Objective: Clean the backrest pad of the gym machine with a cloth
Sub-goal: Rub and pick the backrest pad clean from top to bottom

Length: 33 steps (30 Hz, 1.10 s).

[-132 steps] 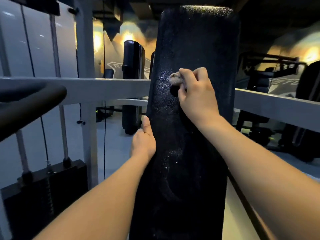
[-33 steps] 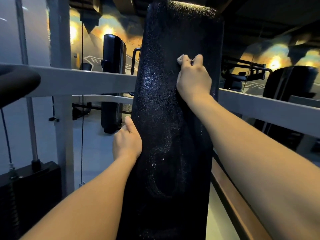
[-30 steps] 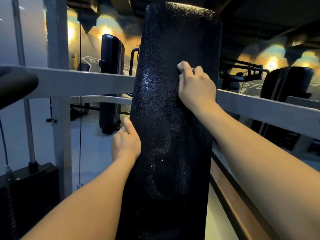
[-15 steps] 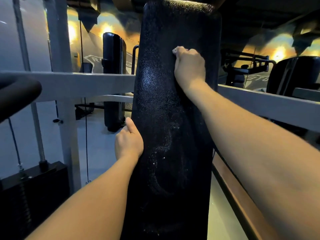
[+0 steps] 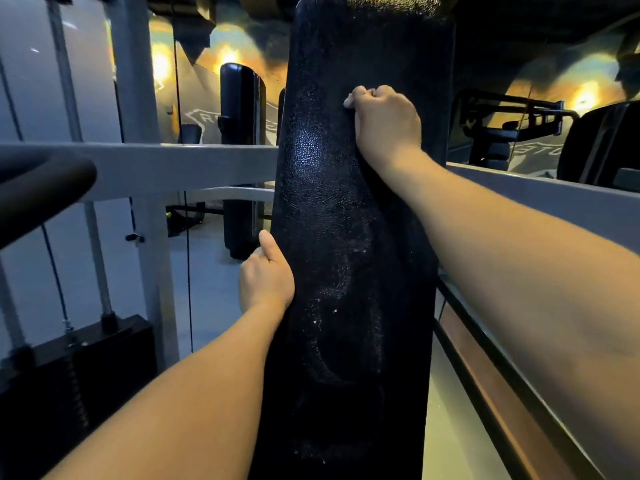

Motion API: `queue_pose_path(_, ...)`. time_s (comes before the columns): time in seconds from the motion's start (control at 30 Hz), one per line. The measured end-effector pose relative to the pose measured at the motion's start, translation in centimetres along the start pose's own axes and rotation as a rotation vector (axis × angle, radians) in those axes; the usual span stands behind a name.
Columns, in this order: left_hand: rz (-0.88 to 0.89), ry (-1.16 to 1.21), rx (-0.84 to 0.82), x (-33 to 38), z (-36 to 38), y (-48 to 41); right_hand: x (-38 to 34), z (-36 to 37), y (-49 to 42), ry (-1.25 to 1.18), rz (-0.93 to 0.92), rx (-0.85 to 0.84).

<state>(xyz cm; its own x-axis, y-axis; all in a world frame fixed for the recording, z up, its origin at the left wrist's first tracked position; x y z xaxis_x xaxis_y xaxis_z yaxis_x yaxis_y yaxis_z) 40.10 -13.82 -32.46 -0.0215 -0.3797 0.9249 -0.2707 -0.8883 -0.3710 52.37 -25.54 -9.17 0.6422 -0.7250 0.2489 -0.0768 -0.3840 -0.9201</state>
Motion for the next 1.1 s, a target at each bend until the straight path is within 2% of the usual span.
queue_pose_path(0.1,-0.015,-0.001,-0.005,0.0,-0.1,0.2,-2.3,-0.2,3.2,-0.095,0.101,0.066)
queue_pose_path(0.17,-0.031,-0.013,-0.004,-0.1,-0.1,0.2,-4.6,-0.3,7.2,-0.169,0.047,0.086)
queue_pose_path(0.3,-0.074,0.004,-0.004,-0.1,0.0,0.2,-7.2,-1.1,11.8,-0.24,-0.338,0.024)
queue_pose_path(0.37,-0.082,0.02,0.002,0.0,-0.1,0.3,-6.5,-1.3,10.3,-0.19,-0.438,0.086)
queue_pose_path(0.47,-0.07,0.03,0.005,-0.1,-0.1,0.4,-3.5,-1.4,5.1,-0.118,-0.233,0.181)
queue_pose_path(0.53,-0.066,0.033,0.01,0.0,-0.1,0.5,-3.0,-0.9,3.8,-0.103,-0.099,0.143)
queue_pose_path(0.6,-0.063,0.041,0.009,0.0,-0.1,0.5,-4.5,-0.5,5.9,-0.185,-0.088,0.122)
queue_pose_path(0.73,-0.053,0.071,-0.01,-0.3,0.0,0.2,-9.4,-0.8,14.6,-0.339,-0.466,0.053)
queue_pose_path(0.8,-0.029,0.084,-0.017,-0.4,0.0,0.0,-9.8,-0.9,15.0,-0.268,-0.624,0.026)
queue_pose_path(0.87,-0.014,0.099,-0.002,-0.3,-0.1,0.1,-9.5,-1.1,12.3,-0.158,-0.694,0.077)
queue_pose_path(0.93,-0.021,0.118,0.008,-0.3,-0.2,0.3,-8.5,-1.5,7.8,-0.081,-0.57,0.158)
queue_pose_path(1.03,-0.042,0.12,0.007,-0.4,-0.3,0.4,-7.8,-1.6,4.3,-0.087,-0.294,0.076)
queue_pose_path(1.1,-0.031,0.12,0.009,-0.4,-0.4,0.3,-9.3,-1.3,6.2,-0.104,-0.32,0.053)
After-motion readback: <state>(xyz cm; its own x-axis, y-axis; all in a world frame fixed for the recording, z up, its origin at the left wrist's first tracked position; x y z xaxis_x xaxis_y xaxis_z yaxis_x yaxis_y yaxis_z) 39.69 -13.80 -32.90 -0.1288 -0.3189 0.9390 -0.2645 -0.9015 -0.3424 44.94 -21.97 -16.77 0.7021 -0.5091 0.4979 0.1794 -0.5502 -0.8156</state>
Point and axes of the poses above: each hand's wrist, its own y-axis away from the middle knuckle, its own z-axis out of the palm, x = y × z, the point moved 6 cm from there along -y, towards the middle knuckle, and after that the axes turned 11 degrees about y, right-handed, at the moved point
